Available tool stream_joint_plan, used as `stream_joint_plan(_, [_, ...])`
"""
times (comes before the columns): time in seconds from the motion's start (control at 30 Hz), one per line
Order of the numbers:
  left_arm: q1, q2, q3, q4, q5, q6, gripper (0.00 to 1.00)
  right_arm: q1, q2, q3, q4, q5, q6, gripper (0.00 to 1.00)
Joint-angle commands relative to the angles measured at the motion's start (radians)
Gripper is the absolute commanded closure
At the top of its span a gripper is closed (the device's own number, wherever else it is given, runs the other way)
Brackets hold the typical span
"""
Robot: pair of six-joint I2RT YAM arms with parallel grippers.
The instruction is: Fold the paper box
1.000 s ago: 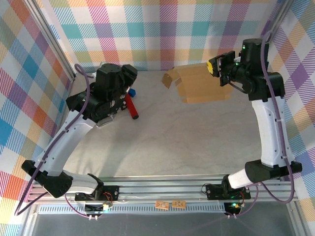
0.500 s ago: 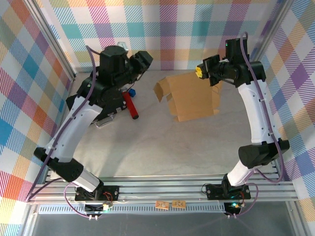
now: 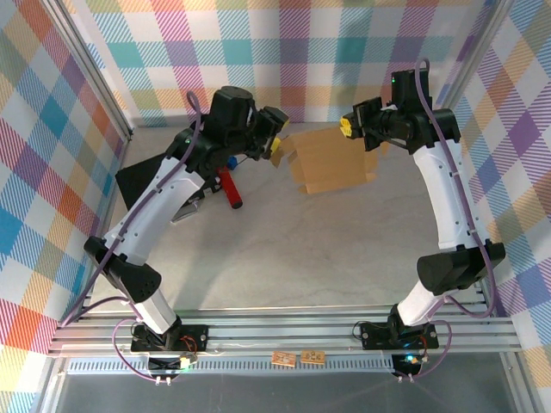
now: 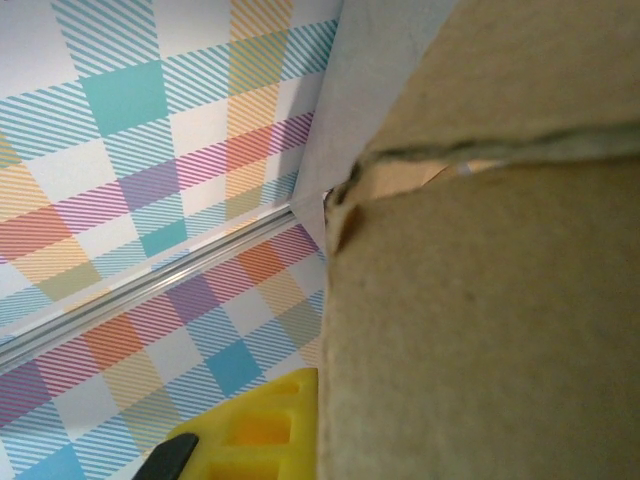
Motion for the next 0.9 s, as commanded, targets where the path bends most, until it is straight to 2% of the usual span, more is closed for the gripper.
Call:
stream_joint_plan(0.0, [-0.012, -0.005, -0.025, 0.044, 0.038, -0.043, 0.47, -0.004, -0.019, -0.006, 0.047, -0.027, 0.018, 1.00])
stream_joint_plan(0.87, [-0.025, 0.106, 0.022, 0.180, 0.065, -0.087, 0.47, 0.007, -0.026, -0.041, 0.063, -0.060, 0.023, 1.00])
